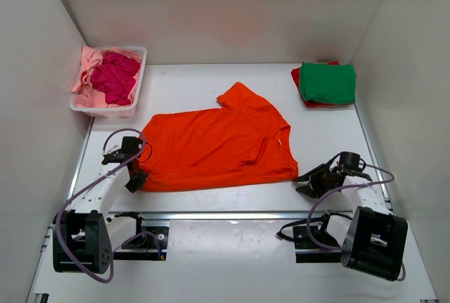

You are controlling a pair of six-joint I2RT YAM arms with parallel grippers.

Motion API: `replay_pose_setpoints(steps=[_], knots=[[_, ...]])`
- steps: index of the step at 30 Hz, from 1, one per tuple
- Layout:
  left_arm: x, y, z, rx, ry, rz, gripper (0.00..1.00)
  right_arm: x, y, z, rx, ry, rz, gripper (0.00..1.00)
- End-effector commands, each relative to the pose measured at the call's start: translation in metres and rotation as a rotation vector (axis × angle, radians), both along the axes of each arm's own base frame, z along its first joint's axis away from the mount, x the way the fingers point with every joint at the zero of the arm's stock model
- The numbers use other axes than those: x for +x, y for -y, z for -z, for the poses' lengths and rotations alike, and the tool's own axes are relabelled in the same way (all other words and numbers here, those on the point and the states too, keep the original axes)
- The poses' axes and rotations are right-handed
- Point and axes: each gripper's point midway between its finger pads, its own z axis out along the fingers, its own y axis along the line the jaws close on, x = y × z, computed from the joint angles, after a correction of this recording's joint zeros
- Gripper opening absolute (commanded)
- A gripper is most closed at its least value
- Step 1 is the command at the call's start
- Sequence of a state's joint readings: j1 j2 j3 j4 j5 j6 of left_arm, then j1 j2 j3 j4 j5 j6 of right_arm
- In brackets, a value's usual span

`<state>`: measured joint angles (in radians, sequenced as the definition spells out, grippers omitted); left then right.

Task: Fold and stack the t-shirts
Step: Fold the flattened tshirt in 1/3 of the way

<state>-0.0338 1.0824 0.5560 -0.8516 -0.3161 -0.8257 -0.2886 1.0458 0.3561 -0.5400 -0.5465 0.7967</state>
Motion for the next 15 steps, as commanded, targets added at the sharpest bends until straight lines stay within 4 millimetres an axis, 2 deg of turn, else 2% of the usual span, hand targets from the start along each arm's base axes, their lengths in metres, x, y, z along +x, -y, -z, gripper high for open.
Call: replay_pose_setpoints(steps=[1, 4, 8, 15], knots=[[0.006, 0.000, -0.003, -0.003, 0.036, 0.013, 0.00, 0.009, -0.016, -0.008, 0.203, 0.006, 0.124, 0.33], [0.006, 0.001, -0.004, -0.005, 0.040, 0.016, 0.00, 0.010, -0.020, -0.006, 0.307, -0.010, 0.213, 0.31], [0.007, 0.002, -0.003, -0.010, 0.040, 0.019, 0.00, 0.022, -0.001, -0.011, 0.248, 0.016, 0.289, 0.31], [0.007, 0.001, -0.003, -0.015, 0.035, 0.019, 0.00, 0.023, 0.019, -0.015, 0.208, 0.007, 0.365, 0.30]])
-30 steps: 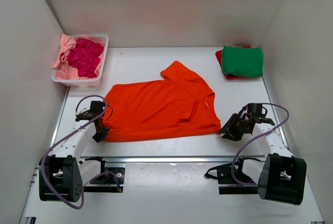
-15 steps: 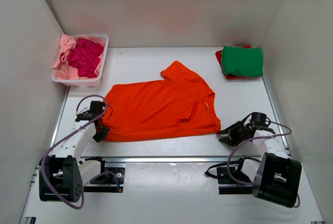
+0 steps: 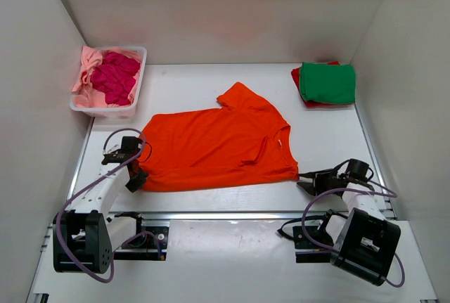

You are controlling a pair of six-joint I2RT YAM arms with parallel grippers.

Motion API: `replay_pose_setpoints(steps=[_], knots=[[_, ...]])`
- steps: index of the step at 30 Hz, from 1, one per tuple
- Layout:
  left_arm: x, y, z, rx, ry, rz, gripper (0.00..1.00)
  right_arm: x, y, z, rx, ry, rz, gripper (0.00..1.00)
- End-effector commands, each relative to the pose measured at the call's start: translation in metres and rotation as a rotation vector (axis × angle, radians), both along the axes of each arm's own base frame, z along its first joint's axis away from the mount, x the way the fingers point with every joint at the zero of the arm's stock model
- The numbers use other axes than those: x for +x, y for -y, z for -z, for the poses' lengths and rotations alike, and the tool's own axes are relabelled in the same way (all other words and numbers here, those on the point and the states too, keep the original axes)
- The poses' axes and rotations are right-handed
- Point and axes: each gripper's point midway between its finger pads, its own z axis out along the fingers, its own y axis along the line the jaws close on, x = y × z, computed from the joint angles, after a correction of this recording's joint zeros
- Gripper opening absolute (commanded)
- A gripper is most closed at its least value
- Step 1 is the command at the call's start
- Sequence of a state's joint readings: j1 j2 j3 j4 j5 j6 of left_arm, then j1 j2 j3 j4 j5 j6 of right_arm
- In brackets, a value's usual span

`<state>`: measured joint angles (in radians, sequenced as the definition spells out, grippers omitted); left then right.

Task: Fold and stack the t-shirts
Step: Fold the flattened tshirt in 1/3 of the way

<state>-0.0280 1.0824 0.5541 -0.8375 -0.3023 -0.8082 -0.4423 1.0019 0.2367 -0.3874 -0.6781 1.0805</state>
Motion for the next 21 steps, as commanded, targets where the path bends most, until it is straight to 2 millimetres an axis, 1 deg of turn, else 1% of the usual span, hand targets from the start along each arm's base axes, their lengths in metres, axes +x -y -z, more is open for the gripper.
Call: replay_pose_setpoints(steps=[1, 3, 5, 6, 7, 8, 9, 10, 11, 12, 13, 14, 15, 18, 19, 21], knots=[[0.005, -0.001, -0.004, -0.003, 0.030, 0.001, 0.00, 0.007, 0.014, -0.011, -0.014, -0.009, 0.054, 0.31], [0.003, -0.001, -0.004, 0.002, 0.021, 0.002, 0.00, 0.008, 0.013, -0.013, -0.011, -0.005, 0.054, 0.33], [0.004, -0.001, -0.003, -0.001, 0.022, 0.005, 0.00, 0.005, 0.013, -0.012, 0.017, -0.025, 0.087, 0.40], [0.003, 0.000, -0.002, -0.006, 0.017, 0.007, 0.00, 0.008, 0.014, -0.015, 0.015, -0.002, 0.094, 0.42], [0.004, 0.000, -0.003, -0.008, 0.022, 0.003, 0.00, 0.003, 0.014, -0.009, 0.032, -0.027, 0.126, 0.42], [0.004, 0.000, -0.003, -0.003, 0.027, 0.006, 0.00, 0.003, 0.017, -0.007, 0.036, -0.032, 0.155, 0.41], [0.001, -0.001, -0.001, -0.003, 0.015, 0.001, 0.00, 0.004, 0.016, -0.010, 0.039, -0.014, 0.158, 0.40], [0.003, -0.001, -0.003, -0.002, 0.022, 0.000, 0.00, 0.001, 0.016, -0.007, 0.038, -0.014, 0.161, 0.39], [0.003, -0.001, -0.003, 0.000, 0.024, 0.003, 0.00, -0.005, 0.011, -0.001, 0.051, -0.041, 0.160, 0.38], [0.004, 0.000, -0.004, -0.010, 0.031, -0.003, 0.00, -0.004, 0.011, -0.002, 0.059, -0.040, 0.165, 0.38], [0.003, -0.001, -0.001, -0.003, 0.023, 0.000, 0.00, -0.005, 0.009, 0.000, 0.068, -0.038, 0.164, 0.37], [0.004, -0.001, -0.004, -0.003, 0.027, -0.002, 0.00, -0.008, 0.004, 0.003, 0.088, -0.051, 0.160, 0.34], [0.002, -0.001, -0.003, -0.003, 0.023, 0.000, 0.00, -0.007, 0.006, 0.004, 0.092, -0.051, 0.174, 0.33], [0.005, 0.001, -0.004, -0.010, 0.037, 0.003, 0.00, -0.009, 0.000, 0.006, 0.102, -0.069, 0.150, 0.34], [0.003, -0.001, -0.002, -0.003, 0.028, 0.000, 0.00, -0.007, 0.000, 0.006, 0.099, -0.065, 0.142, 0.33], [0.004, 0.000, -0.003, -0.011, 0.036, -0.001, 0.00, -0.007, -0.003, 0.007, 0.111, -0.071, 0.145, 0.34]])
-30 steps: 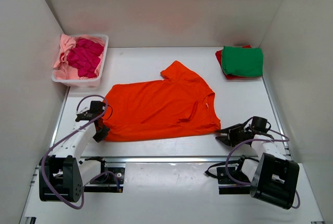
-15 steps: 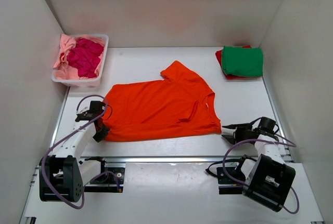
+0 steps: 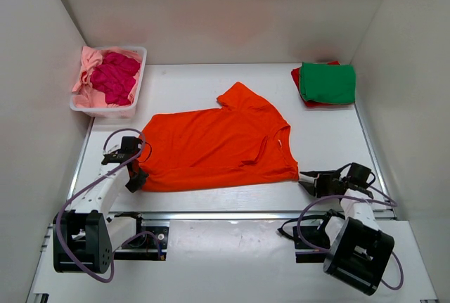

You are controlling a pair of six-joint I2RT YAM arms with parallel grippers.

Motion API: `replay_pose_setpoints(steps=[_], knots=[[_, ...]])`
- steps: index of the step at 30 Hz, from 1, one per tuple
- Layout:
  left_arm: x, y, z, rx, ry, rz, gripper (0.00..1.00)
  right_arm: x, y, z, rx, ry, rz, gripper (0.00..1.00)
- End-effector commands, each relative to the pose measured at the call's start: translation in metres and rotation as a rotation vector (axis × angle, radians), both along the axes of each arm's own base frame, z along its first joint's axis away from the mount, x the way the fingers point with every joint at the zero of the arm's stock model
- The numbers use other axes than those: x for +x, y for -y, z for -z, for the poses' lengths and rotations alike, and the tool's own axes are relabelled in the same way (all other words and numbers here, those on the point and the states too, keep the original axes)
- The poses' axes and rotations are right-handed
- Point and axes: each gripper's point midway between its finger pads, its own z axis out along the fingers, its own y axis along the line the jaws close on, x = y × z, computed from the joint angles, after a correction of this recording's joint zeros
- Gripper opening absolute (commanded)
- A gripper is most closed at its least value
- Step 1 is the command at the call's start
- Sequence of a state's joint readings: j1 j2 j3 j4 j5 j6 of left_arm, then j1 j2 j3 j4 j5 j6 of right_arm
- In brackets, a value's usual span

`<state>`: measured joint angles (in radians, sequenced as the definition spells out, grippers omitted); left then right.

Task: Fold and stack the t-shirts
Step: Fold the flattened tshirt in 1/3 of the way

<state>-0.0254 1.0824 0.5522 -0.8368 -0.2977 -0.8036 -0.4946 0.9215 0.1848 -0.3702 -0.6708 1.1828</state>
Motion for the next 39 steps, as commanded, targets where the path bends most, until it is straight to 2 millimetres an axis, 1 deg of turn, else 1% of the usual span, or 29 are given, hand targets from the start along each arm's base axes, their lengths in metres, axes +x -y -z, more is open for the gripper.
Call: replay_pose_setpoints(steps=[1, 4, 8, 9, 11, 15, 16, 17, 18, 19, 20, 21, 23, 24, 25, 26, 27, 28, 29, 30, 31, 32, 33, 35, 36, 37, 38, 39], knots=[[0.005, -0.001, -0.005, -0.001, 0.040, -0.007, 0.00, -0.008, -0.012, 0.008, 0.091, -0.074, 0.019, 0.34], [0.005, -0.002, -0.005, -0.001, 0.042, -0.012, 0.00, -0.005, -0.014, 0.008, 0.089, -0.067, 0.006, 0.34], [0.006, -0.001, -0.006, -0.004, 0.052, -0.011, 0.00, -0.008, -0.017, 0.012, 0.093, -0.096, -0.008, 0.33], [0.003, -0.002, -0.005, -0.003, 0.041, -0.016, 0.00, -0.011, -0.018, 0.014, 0.094, -0.106, -0.012, 0.33], [0.006, -0.001, -0.005, -0.001, 0.048, -0.009, 0.00, -0.013, -0.020, 0.016, 0.091, -0.121, -0.026, 0.33], [0.004, -0.002, -0.004, 0.001, 0.043, -0.012, 0.00, -0.018, -0.027, 0.019, 0.089, -0.152, -0.080, 0.35], [0.004, -0.002, -0.004, -0.002, 0.040, -0.013, 0.00, -0.017, -0.028, 0.019, 0.082, -0.153, -0.096, 0.33], [0.006, 0.000, -0.005, -0.005, 0.052, -0.009, 0.00, -0.017, -0.029, 0.020, 0.079, -0.159, -0.110, 0.19], [0.004, -0.001, -0.005, -0.003, 0.044, -0.013, 0.00, -0.017, -0.029, 0.020, 0.075, -0.169, -0.116, 0.12], [0.004, -0.001, -0.004, -0.005, 0.044, -0.014, 0.00, -0.017, -0.027, 0.020, 0.052, -0.173, -0.131, 0.01], [0.005, -0.001, -0.005, -0.004, 0.046, -0.011, 0.00, -0.013, -0.022, 0.016, 0.029, -0.162, -0.146, 0.00], [0.006, -0.002, -0.005, -0.005, 0.046, -0.018, 0.00, -0.012, -0.017, 0.018, -0.009, -0.163, -0.151, 0.00], [0.003, -0.002, -0.004, -0.008, 0.029, -0.021, 0.00, -0.004, -0.003, 0.009, -0.099, -0.134, -0.200, 0.00], [0.004, -0.004, -0.005, 0.003, 0.029, -0.023, 0.00, -0.005, 0.003, 0.011, -0.139, -0.155, -0.216, 0.00], [0.005, -0.004, -0.005, -0.002, 0.035, -0.028, 0.00, 0.000, 0.015, 0.005, -0.211, -0.157, -0.263, 0.00], [0.003, -0.004, -0.003, -0.001, 0.027, -0.028, 0.00, 0.000, 0.024, -0.001, -0.285, -0.170, -0.334, 0.00], [0.004, -0.004, -0.004, 0.001, 0.029, -0.023, 0.00, 0.014, 0.035, -0.010, -0.337, -0.156, -0.375, 0.00], [0.004, -0.005, -0.005, 0.007, 0.025, -0.026, 0.00, 0.002, 0.041, -0.003, -0.393, -0.229, -0.468, 0.00], [0.005, -0.005, -0.005, 0.007, 0.031, -0.023, 0.00, 0.006, 0.053, -0.008, -0.482, -0.254, -0.556, 0.00], [0.005, -0.004, -0.005, 0.001, 0.028, -0.024, 0.00, 0.015, 0.060, -0.018, -0.553, -0.227, -0.625, 0.00], [0.005, -0.006, -0.006, 0.010, 0.033, -0.028, 0.00, 0.011, 0.063, -0.016, -0.586, -0.271, -0.677, 0.00], [0.004, -0.005, -0.006, 0.007, 0.029, -0.025, 0.00, 0.013, 0.067, -0.020, -0.634, -0.275, -0.730, 0.00], [0.002, -0.006, -0.004, 0.011, 0.021, -0.031, 0.00, 0.018, 0.068, -0.023, -0.653, -0.254, -0.760, 0.00], [0.002, -0.007, -0.004, 0.013, 0.017, -0.036, 0.00, 0.018, 0.057, -0.022, -0.665, -0.257, -0.829, 0.00], [0.003, -0.012, -0.005, 0.010, 0.027, -0.066, 0.00, 0.013, 0.050, -0.020, -0.670, -0.256, -0.889, 0.00], [0.003, -0.012, -0.005, 0.009, 0.025, -0.072, 0.00, 0.013, 0.046, -0.019, -0.667, -0.259, -0.912, 0.00], [0.002, -0.011, -0.005, 0.009, 0.025, -0.063, 0.00, 0.007, 0.041, -0.017, -0.653, -0.263, -0.955, 0.00], [0.002, -0.014, -0.006, 0.018, 0.026, -0.079, 0.00, -0.001, 0.036, -0.015, -0.640, -0.272, -0.999, 0.00]])
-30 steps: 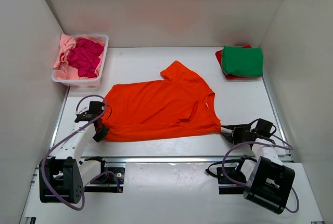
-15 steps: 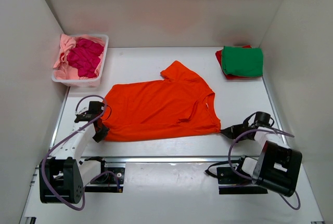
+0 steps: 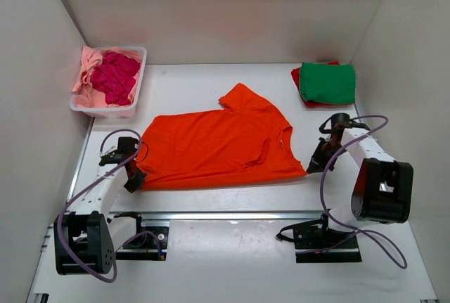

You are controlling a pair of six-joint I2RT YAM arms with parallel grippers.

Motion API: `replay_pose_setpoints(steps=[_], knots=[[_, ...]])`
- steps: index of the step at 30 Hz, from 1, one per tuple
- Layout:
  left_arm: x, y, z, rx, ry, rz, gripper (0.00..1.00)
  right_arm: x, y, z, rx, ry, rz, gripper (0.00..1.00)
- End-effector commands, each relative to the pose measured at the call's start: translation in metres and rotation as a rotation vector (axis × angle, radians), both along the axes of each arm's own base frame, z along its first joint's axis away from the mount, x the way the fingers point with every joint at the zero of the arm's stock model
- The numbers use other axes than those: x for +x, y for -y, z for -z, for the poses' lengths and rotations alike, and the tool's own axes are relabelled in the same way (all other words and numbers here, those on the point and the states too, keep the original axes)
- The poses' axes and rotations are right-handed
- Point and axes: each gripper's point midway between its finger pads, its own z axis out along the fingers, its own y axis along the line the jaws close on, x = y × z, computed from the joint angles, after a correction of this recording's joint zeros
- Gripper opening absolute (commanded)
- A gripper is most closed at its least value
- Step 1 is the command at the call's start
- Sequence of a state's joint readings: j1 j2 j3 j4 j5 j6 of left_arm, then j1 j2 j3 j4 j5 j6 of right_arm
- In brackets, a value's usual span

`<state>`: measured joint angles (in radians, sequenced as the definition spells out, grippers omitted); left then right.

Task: Fold and stack the t-shirts
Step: Fold the flattened tshirt in 1/3 of the way

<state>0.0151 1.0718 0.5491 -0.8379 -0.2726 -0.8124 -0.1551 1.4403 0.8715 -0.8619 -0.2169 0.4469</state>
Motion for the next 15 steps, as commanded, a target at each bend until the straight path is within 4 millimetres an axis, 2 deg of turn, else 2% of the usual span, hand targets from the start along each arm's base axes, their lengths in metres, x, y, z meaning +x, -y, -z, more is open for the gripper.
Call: replay_pose_setpoints(steps=[1, 4, 6, 7, 8, 9, 10, 11, 13, 15], knots=[[0.001, -0.010, -0.005, 0.045, 0.010, -0.028, 0.00, -0.030, 0.004, 0.003, -0.074, -0.095, -0.156, 0.00], [0.004, -0.009, -0.007, 0.043, 0.029, -0.017, 0.00, -0.049, 0.000, 0.001, -0.094, -0.123, -0.203, 0.02], [0.008, -0.005, -0.009, 0.028, 0.050, -0.013, 0.00, -0.060, 0.002, -0.006, -0.126, -0.147, -0.219, 0.11], [0.009, -0.005, -0.011, 0.029, 0.056, -0.009, 0.00, -0.064, 0.002, -0.011, -0.134, -0.153, -0.234, 0.22], [0.016, -0.006, -0.019, 0.030, 0.087, -0.013, 0.03, -0.065, 0.005, -0.013, -0.156, -0.151, -0.237, 0.31], [0.025, 0.001, -0.028, 0.037, 0.117, 0.037, 0.11, -0.065, 0.007, -0.019, -0.175, -0.157, -0.242, 0.35], [0.036, 0.003, -0.040, 0.056, 0.156, 0.064, 0.26, -0.062, 0.009, -0.025, -0.198, -0.146, -0.255, 0.42], [0.037, 0.003, -0.043, 0.066, 0.150, 0.078, 0.33, -0.061, 0.010, -0.026, -0.208, -0.145, -0.262, 0.44], [0.058, 0.003, -0.069, 0.066, 0.223, 0.074, 0.40, -0.042, 0.013, -0.040, -0.242, -0.104, -0.258, 0.46], [0.070, 0.001, -0.086, 0.068, 0.274, 0.054, 0.45, -0.015, 0.013, -0.051, -0.248, -0.049, -0.262, 0.44]])
